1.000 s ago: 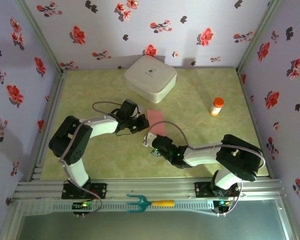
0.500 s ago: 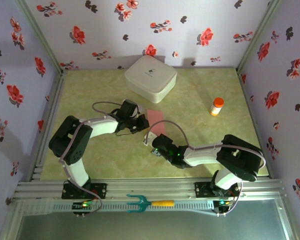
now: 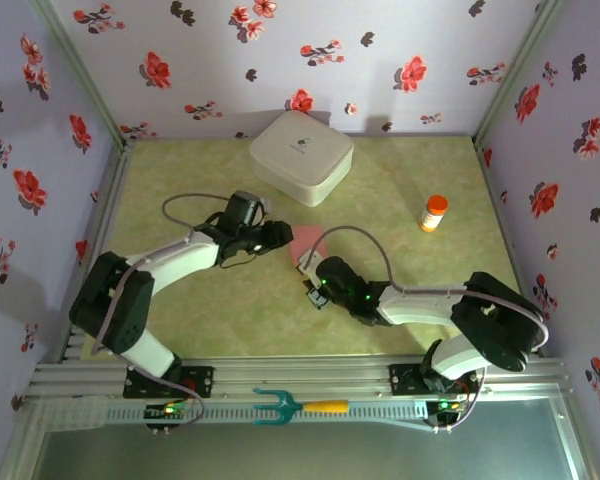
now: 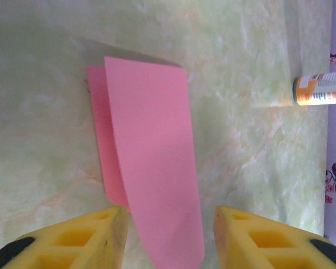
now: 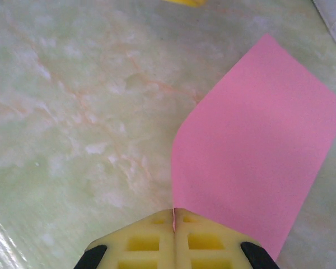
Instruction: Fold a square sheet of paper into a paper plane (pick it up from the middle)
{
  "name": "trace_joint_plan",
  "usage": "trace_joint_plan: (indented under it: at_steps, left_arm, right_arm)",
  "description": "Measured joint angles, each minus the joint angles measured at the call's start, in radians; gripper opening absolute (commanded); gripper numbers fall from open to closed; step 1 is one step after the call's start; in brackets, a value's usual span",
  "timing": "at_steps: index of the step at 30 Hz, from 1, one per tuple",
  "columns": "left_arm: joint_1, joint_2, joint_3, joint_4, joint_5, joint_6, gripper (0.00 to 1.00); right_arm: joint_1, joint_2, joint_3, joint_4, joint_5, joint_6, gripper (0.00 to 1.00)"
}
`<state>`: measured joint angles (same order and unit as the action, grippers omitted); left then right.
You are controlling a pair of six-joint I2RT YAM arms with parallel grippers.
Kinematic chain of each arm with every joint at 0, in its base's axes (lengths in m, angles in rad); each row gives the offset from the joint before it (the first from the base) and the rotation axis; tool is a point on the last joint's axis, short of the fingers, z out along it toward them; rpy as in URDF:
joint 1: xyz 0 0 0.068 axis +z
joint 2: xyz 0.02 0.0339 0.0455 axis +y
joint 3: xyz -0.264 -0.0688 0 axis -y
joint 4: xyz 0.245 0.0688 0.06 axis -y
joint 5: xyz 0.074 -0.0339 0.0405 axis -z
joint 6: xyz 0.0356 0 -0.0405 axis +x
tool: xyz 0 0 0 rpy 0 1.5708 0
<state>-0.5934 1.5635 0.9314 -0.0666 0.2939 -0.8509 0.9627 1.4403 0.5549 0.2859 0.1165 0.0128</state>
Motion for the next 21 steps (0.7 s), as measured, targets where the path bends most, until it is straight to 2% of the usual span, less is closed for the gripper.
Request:
trace_joint_plan:
  at_steps: [5, 9, 16, 21]
  left_arm:
    - [0.011, -0.038, 0.000, -0.036, -0.035, 0.034, 0.45]
    - [0.011, -0.038, 0.001, -0.055, -0.040, 0.053, 0.40]
    - [0.011, -0.014, 0.033, -0.054, -0.016, 0.068, 0.31]
    - [0.011, 0.085, 0.103, -0.043, 0.041, 0.069, 0.23]
  right_arm:
    - [-0.087, -0.001, 0.034, -0.040, -0.205, 0.123, 0.00]
    - [-0.123, 0.020, 0.067, -0.075, -0.320, 0.193, 0.00]
    - [-0.132, 0.034, 0.075, -0.089, -0.428, 0.235, 0.00]
    - [-0.132, 0.034, 0.043, -0.064, -0.465, 0.235, 0.00]
